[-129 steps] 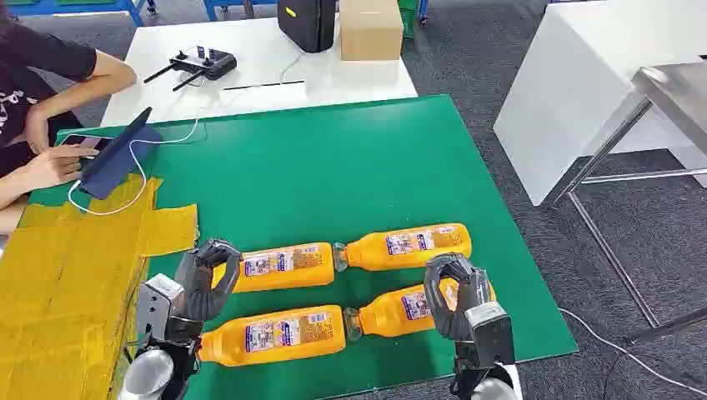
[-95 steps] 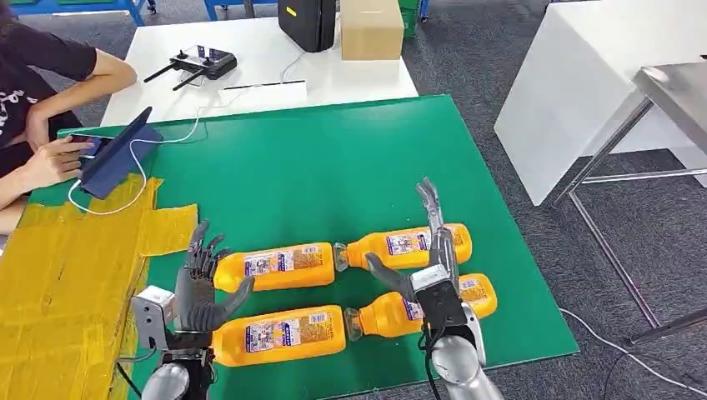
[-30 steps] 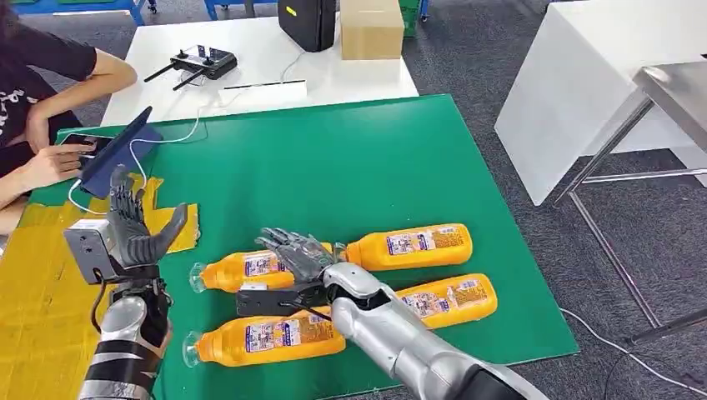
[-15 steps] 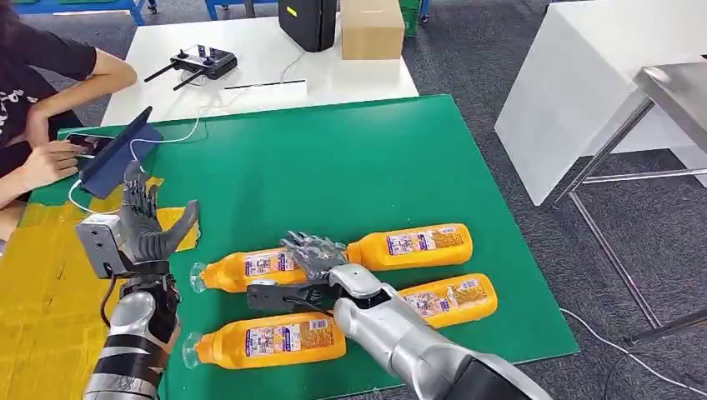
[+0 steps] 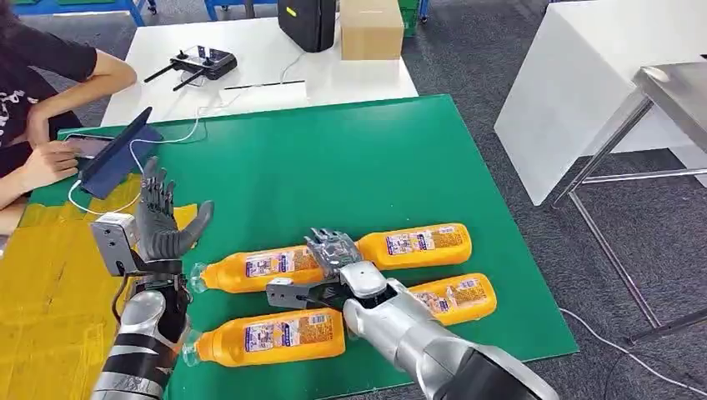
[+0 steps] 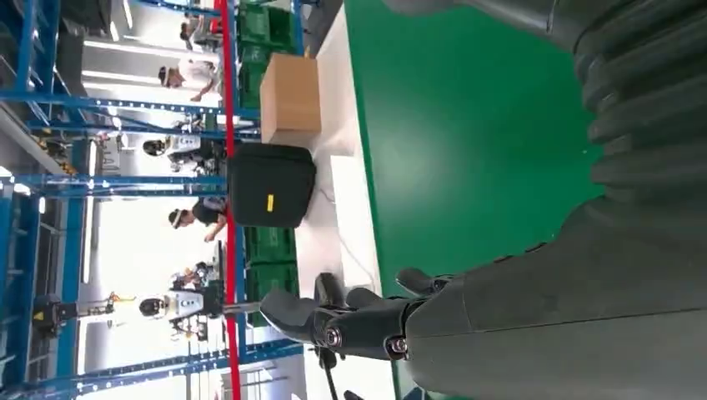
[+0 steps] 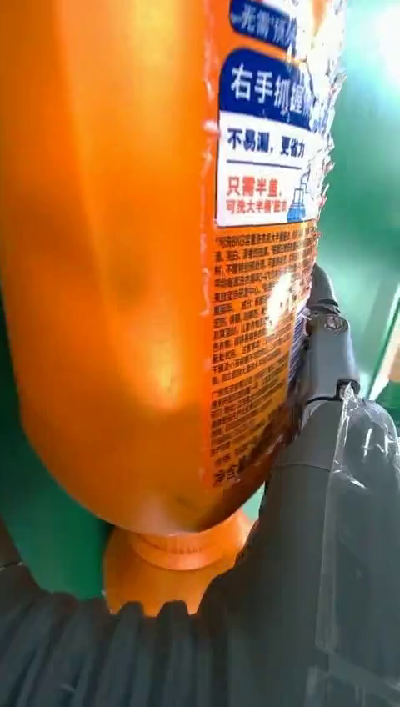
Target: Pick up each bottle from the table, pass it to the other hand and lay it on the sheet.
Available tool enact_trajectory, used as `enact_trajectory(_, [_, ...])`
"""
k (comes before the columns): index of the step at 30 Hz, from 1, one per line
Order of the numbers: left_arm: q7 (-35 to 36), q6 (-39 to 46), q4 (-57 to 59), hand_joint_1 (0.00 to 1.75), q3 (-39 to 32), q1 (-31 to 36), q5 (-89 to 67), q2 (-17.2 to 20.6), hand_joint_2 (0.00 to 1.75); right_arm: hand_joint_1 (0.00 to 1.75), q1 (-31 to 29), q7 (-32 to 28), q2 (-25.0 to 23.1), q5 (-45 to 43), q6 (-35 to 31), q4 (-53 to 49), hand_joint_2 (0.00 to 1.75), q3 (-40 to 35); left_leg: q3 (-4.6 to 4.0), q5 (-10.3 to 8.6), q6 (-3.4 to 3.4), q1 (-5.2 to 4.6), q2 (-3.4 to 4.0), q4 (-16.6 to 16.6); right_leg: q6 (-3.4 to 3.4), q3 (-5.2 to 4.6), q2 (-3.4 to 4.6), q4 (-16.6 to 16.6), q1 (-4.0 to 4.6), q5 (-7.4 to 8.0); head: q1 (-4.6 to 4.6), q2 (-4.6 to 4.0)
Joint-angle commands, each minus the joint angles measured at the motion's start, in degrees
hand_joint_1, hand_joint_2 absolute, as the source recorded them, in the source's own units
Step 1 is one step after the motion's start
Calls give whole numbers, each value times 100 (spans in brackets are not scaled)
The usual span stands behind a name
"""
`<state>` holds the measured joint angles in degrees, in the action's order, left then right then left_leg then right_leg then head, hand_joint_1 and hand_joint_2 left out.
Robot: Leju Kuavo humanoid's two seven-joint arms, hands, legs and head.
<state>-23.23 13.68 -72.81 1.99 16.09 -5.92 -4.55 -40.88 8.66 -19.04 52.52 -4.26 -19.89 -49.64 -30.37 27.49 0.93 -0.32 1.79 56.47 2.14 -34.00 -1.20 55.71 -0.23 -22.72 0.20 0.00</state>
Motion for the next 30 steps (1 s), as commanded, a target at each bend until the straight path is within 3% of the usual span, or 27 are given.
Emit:
enact_trajectory(1, [17,1,325,0,126,243,23,-35,175,0,-197,51,178,54,57,485,175,-310,7,-3,-5,6,-33,1,-1,17,-14,-4,3,-2,2,0])
enact_trajectory(5, [17,-4,331,0,123,246,25,-33,175,0,-210,106,176,121,93,490,175,-344,11,-3,-4,4,-26,-1,-1,19,-10,-4,2,-1,2,0])
enact_trajectory(6, [16,-10,333,0,123,244,24,-35,175,9,-205,156,182,182,109,491,175,-349,14,-2,-7,7,-36,0,-2,26,-13,-5,4,-3,2,0])
enact_trajectory(7, [16,-22,332,0,135,241,23,-46,175,79,-186,137,195,158,130,493,175,-279,15,-2,-5,5,-30,-1,-2,25,-12,-4,3,-3,2,0])
enact_trajectory(8, [13,-21,331,0,152,237,16,-53,175,134,-166,69,207,82,133,482,175,-160,15,-2,-4,3,-24,-2,-1,23,-10,-4,2,-2,2,0])
enact_trajectory(11, [13,-15,298,0,189,194,-2,-62,175,134,-140,45,224,176,-7,476,175,-152,17,-4,-4,3,-30,-1,-1,25,-14,-4,2,-2,2,0])
enact_trajectory(15, [14,-26,218,0,219,132,-10,-55,175,155,-103,70,232,351,-180,462,175,-205,19,-2,-4,5,-28,-2,-1,27,-11,-6,3,-2,2,0])
enact_trajectory(27, [20,-23,116,0,191,17,6,-62,175,159,-51,137,265,806,-581,422,175,-414,18,-1,-4,3,-21,-2,-1,24,-7,-4,1,-2,0,0])
enact_trajectory(30, [16,-17,93,0,180,-14,16,-69,175,171,-29,153,284,983,-739,398,175,-438,24,1,-9,11,-35,-1,-3,35,-8,-8,7,-4,2,0])
